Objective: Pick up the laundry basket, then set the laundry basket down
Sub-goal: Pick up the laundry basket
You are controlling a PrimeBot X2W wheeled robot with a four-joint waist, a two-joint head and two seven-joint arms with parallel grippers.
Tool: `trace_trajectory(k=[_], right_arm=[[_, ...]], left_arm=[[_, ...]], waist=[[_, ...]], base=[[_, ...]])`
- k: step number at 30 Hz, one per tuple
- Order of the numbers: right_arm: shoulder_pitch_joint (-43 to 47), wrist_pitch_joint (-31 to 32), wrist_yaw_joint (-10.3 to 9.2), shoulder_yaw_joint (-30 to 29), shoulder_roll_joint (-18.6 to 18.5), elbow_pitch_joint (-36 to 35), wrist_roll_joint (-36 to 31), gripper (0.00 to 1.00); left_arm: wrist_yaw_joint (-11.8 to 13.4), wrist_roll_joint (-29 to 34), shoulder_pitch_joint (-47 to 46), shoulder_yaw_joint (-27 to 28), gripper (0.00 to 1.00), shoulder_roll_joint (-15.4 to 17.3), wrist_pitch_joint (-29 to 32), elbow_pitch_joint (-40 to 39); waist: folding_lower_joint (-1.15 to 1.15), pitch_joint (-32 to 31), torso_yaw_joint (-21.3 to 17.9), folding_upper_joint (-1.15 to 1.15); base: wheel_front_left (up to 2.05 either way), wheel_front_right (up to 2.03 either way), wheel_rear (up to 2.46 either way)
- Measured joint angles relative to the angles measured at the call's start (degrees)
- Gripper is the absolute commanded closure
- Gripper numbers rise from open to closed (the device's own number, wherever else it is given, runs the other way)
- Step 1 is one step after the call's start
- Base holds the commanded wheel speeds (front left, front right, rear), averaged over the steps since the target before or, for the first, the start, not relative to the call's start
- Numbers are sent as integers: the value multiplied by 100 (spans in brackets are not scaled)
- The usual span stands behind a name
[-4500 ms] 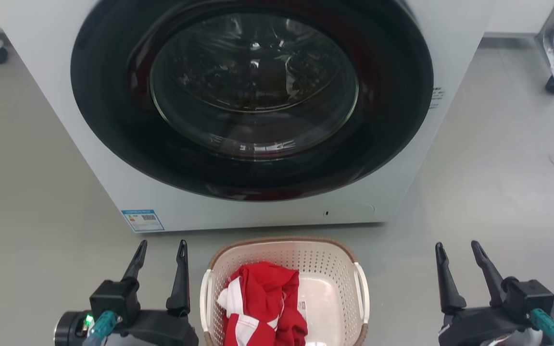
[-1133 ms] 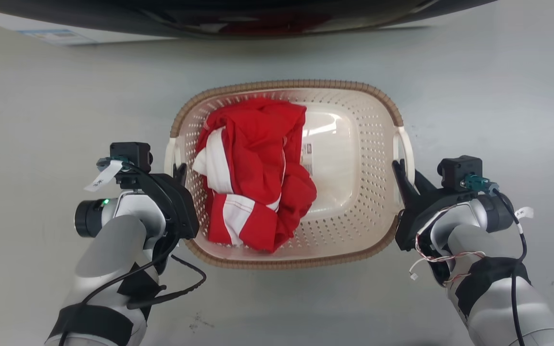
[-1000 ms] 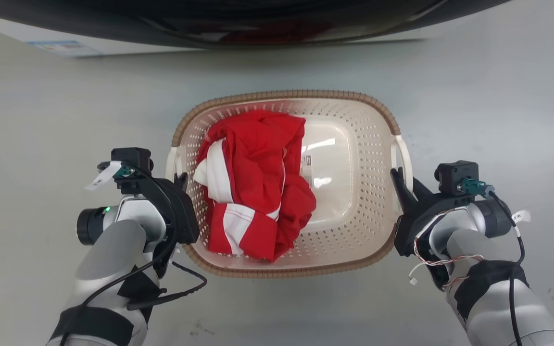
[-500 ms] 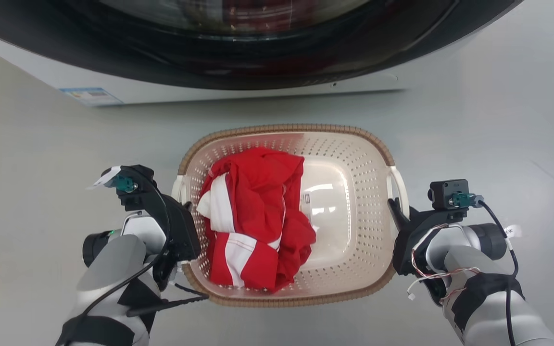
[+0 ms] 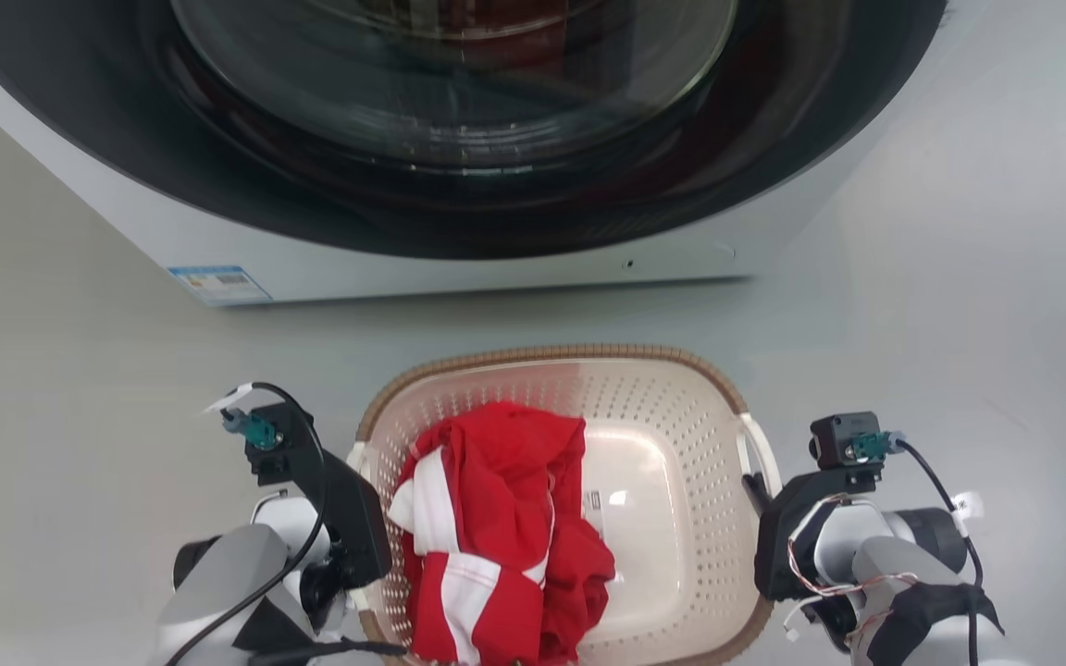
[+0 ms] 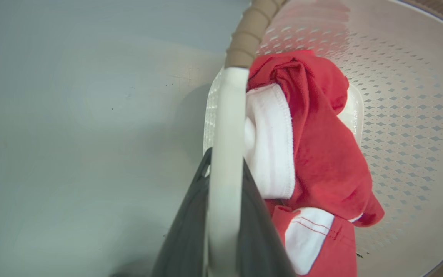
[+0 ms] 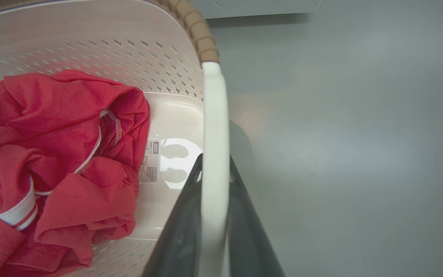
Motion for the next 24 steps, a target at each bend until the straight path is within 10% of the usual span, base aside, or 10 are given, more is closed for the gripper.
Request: trace_trajectory(k=[24], right_arm=[[782,961,-1,367,24,-20,682,100]], left_arm=[[7,-554,724,-303,100,33,998,105]], waist=[[0,-1937,41,0]], base=[[0,0,0]])
